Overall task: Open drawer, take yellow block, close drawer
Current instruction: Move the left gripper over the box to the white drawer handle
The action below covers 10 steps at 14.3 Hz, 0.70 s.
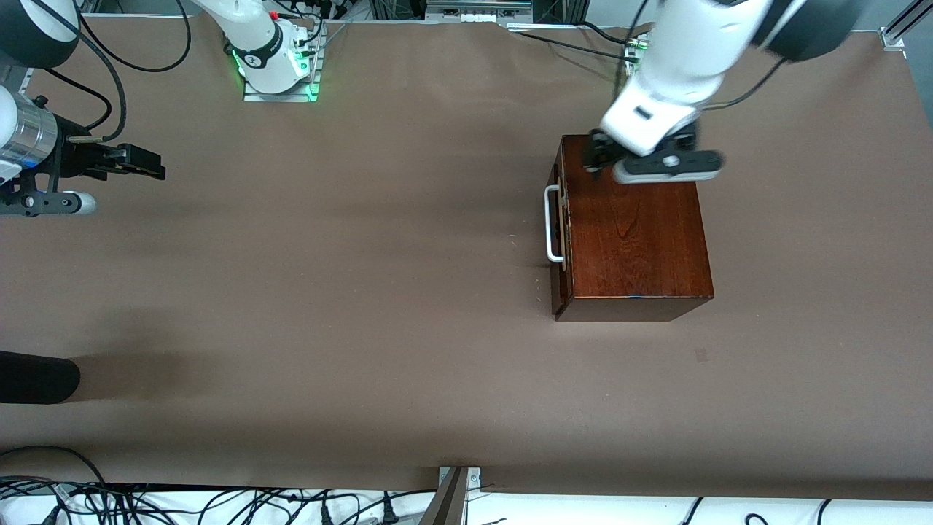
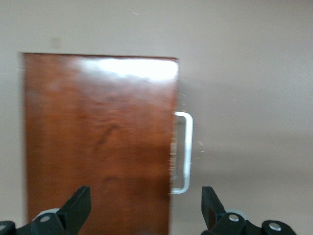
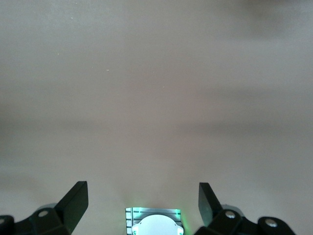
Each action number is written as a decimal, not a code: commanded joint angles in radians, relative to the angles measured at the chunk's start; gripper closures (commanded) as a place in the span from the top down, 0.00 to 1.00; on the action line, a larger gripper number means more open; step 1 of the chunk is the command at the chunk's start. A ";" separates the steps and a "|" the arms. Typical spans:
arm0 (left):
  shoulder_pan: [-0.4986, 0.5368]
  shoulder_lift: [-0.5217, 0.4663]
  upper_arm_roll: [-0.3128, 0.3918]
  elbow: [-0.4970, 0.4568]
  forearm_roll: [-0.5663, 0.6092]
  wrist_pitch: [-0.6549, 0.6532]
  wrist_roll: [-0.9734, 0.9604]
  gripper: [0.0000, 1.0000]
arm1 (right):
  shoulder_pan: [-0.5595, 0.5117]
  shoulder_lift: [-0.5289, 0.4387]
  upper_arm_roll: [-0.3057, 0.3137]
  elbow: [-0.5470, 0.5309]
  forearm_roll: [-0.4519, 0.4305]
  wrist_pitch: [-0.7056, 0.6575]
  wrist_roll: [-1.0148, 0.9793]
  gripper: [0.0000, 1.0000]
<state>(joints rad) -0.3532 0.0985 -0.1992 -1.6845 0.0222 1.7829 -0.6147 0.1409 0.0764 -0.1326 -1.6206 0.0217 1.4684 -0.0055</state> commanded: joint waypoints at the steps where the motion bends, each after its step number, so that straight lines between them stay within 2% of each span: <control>1: -0.076 0.101 -0.003 0.016 -0.010 0.085 -0.054 1.00 | 0.003 -0.004 -0.002 -0.010 -0.012 0.013 -0.005 1.00; 8: -0.170 0.253 -0.002 -0.009 0.002 0.168 -0.076 1.00 | 0.002 -0.004 -0.002 -0.010 -0.014 0.015 -0.005 1.00; 10: -0.194 0.271 0.000 -0.044 0.011 0.196 -0.076 1.00 | 0.002 -0.004 -0.004 -0.012 -0.014 0.015 -0.005 1.00</control>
<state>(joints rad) -0.5171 0.3568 -0.2103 -1.7001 0.0229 1.9478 -0.6860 0.1408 0.0810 -0.1331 -1.6225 0.0215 1.4757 -0.0055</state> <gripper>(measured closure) 0.000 0.000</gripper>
